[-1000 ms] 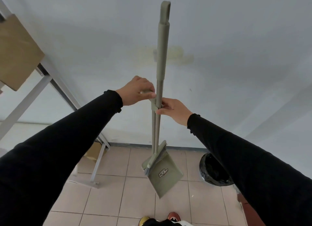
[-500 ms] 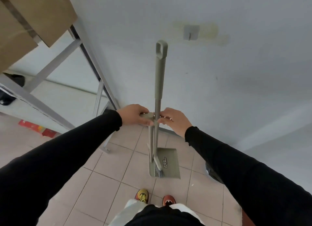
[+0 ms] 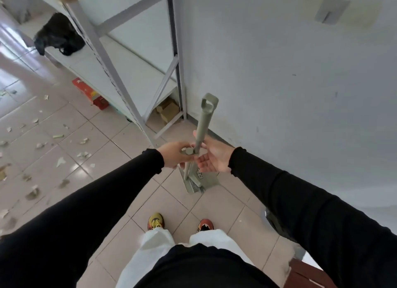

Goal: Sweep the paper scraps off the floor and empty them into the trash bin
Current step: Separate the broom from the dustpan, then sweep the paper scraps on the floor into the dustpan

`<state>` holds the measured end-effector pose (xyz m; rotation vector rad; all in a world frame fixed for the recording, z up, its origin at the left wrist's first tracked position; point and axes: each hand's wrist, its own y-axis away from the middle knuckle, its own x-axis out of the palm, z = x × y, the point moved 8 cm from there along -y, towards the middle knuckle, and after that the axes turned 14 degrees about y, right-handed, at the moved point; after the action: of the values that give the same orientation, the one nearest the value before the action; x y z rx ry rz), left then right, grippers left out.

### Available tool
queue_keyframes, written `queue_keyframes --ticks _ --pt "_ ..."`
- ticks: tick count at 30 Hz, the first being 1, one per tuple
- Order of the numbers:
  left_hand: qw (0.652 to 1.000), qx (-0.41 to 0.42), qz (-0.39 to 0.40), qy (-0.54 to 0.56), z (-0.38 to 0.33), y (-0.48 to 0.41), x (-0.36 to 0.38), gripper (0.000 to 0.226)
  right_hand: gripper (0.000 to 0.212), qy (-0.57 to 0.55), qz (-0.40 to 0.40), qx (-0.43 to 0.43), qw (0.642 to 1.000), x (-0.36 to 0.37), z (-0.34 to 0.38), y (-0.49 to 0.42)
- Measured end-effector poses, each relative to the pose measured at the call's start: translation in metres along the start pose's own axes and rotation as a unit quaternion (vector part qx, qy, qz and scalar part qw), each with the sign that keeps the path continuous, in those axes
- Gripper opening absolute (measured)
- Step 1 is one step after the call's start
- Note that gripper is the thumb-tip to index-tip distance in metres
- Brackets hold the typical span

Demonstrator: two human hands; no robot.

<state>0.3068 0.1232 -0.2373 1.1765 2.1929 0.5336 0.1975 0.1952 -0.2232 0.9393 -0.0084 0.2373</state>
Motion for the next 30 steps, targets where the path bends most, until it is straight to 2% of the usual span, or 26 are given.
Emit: queue_keyframes --ticks 3,6,8,11,15,16,19,22,27,30 --pt "0.994 -0.038 0.016 0.099 0.045 0.025 0.0 0.04 0.064 0.061 0.055 0.041 0.996 0.037 0.008 -0.005" --pt "0.988 -0.045 0.025 0.148 0.089 0.054 -0.002 0.011 0.046 0.086 0.101 0.075 0.988 0.082 0.017 -0.016" --pt "0.986 -0.054 0.001 0.155 0.124 0.073 -0.007 0.005 0.033 0.067 0.097 0.101 0.988 0.115 0.017 -0.029" --pt "0.99 -0.065 -0.046 0.113 0.173 0.105 -0.018 0.011 0.011 0.006 0.091 0.128 0.988 0.171 0.013 -0.049" --pt "0.989 -0.051 -0.088 0.103 0.236 0.153 -0.04 0.011 0.015 -0.021 0.068 0.156 0.985 0.244 0.001 -0.079" --pt "0.989 -0.047 -0.09 0.104 0.251 0.167 -0.046 0.014 0.014 -0.023 0.072 0.172 0.982 0.264 -0.004 -0.085" --pt "0.989 -0.044 -0.109 0.087 0.294 0.204 -0.066 0.044 0.008 -0.022 0.084 0.207 0.974 0.326 -0.013 -0.104" --pt "0.983 -0.058 -0.144 0.093 0.335 0.233 -0.09 0.056 0.006 0.028 0.104 0.22 0.97 0.376 -0.006 -0.121" --pt "0.95 -0.082 -0.241 0.18 0.427 0.302 -0.146 0.045 0.015 0.048 0.13 0.234 0.962 0.4 0.03 -0.15" --pt "0.926 -0.09 -0.291 0.221 0.454 0.33 -0.164 0.047 0.01 0.12 0.115 0.178 0.97 0.414 0.047 -0.174"
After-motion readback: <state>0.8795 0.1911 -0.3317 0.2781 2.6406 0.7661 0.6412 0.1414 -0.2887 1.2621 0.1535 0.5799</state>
